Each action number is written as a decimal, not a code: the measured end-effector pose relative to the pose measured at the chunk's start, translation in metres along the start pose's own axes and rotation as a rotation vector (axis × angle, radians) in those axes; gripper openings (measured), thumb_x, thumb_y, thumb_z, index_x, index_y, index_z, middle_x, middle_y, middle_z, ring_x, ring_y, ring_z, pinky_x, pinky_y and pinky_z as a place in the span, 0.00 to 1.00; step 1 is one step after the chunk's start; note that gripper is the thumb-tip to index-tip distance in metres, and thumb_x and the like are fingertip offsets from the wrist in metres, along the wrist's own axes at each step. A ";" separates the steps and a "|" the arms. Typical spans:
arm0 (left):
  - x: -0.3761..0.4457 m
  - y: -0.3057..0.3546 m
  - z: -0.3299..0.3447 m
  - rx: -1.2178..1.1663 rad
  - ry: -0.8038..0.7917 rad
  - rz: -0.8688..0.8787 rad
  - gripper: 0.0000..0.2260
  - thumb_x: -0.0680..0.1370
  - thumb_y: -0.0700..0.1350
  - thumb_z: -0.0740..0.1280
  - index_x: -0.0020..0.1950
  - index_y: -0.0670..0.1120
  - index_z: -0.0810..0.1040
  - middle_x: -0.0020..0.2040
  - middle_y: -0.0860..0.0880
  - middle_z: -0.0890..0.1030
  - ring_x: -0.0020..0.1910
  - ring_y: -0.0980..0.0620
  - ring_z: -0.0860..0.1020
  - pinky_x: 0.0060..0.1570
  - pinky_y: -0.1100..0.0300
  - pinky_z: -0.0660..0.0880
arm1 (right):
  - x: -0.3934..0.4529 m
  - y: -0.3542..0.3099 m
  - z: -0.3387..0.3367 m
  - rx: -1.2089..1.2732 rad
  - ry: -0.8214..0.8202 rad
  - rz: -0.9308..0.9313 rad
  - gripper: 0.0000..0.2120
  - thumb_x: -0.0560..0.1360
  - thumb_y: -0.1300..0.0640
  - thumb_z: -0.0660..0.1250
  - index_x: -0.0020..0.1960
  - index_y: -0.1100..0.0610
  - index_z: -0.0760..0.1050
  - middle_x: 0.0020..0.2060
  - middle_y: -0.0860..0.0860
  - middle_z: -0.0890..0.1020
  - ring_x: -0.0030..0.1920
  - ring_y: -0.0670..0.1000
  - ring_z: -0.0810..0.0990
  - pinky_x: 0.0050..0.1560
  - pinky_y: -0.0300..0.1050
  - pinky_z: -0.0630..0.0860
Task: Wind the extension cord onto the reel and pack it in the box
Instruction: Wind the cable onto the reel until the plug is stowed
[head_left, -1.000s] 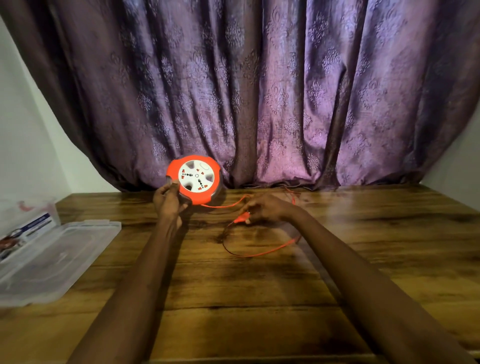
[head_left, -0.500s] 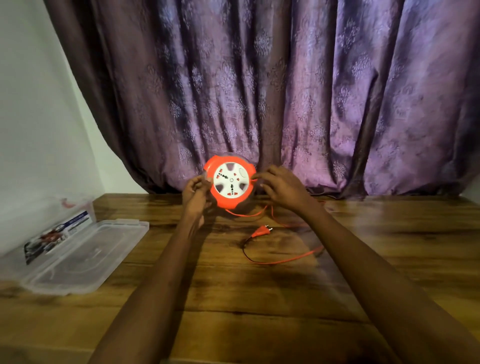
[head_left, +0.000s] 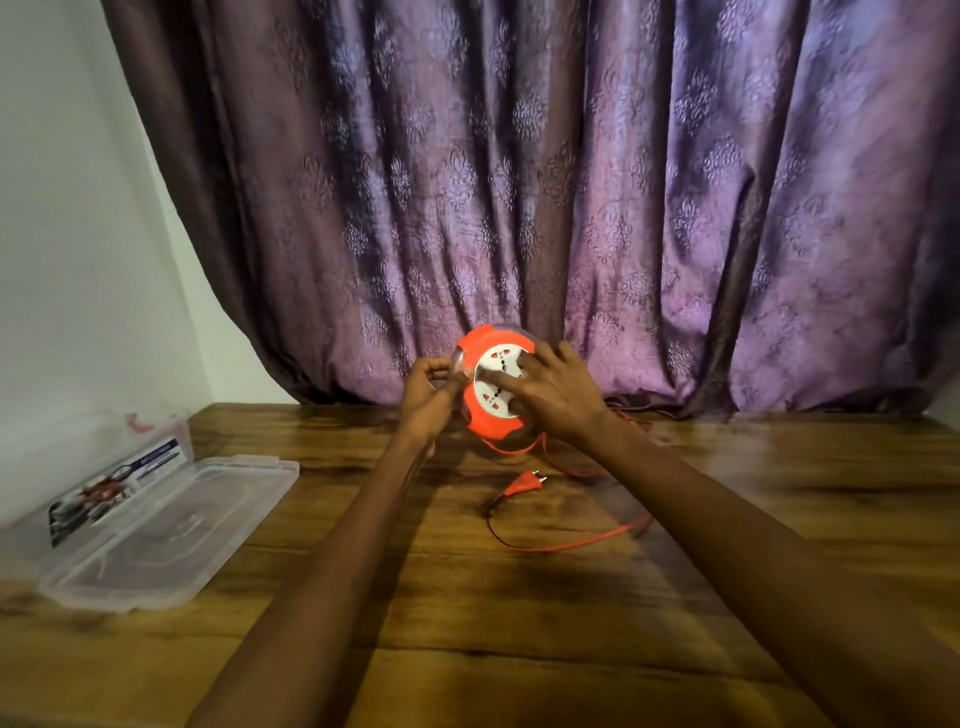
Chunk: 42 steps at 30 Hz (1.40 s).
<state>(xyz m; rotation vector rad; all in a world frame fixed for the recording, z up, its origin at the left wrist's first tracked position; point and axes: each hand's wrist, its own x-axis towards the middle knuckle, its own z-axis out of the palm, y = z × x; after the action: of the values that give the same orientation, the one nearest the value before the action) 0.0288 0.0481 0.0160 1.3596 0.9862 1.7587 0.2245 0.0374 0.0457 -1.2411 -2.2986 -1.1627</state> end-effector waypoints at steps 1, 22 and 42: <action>-0.002 0.002 0.004 0.001 0.007 0.015 0.13 0.72 0.47 0.75 0.51 0.47 0.74 0.45 0.42 0.79 0.37 0.44 0.77 0.37 0.49 0.76 | 0.000 -0.003 0.000 0.051 0.032 0.104 0.32 0.67 0.40 0.68 0.71 0.38 0.68 0.50 0.54 0.83 0.52 0.59 0.75 0.49 0.52 0.68; -0.001 -0.007 0.007 -0.062 0.153 -0.011 0.13 0.76 0.42 0.72 0.58 0.42 0.76 0.53 0.41 0.80 0.48 0.49 0.77 0.49 0.51 0.77 | -0.002 0.004 0.014 0.785 0.114 0.612 0.08 0.72 0.45 0.69 0.47 0.47 0.80 0.46 0.49 0.82 0.47 0.53 0.80 0.46 0.49 0.76; -0.005 -0.008 0.018 0.013 0.024 0.031 0.13 0.72 0.44 0.75 0.51 0.48 0.73 0.49 0.44 0.78 0.46 0.47 0.77 0.47 0.43 0.77 | 0.011 -0.015 -0.014 0.643 -0.092 0.774 0.32 0.66 0.32 0.69 0.66 0.43 0.71 0.57 0.55 0.82 0.57 0.59 0.80 0.58 0.52 0.74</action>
<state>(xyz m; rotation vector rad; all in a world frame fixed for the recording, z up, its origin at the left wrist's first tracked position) 0.0475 0.0507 0.0095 1.3714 0.9963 1.7986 0.2043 0.0286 0.0530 -1.6566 -1.7122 -0.0929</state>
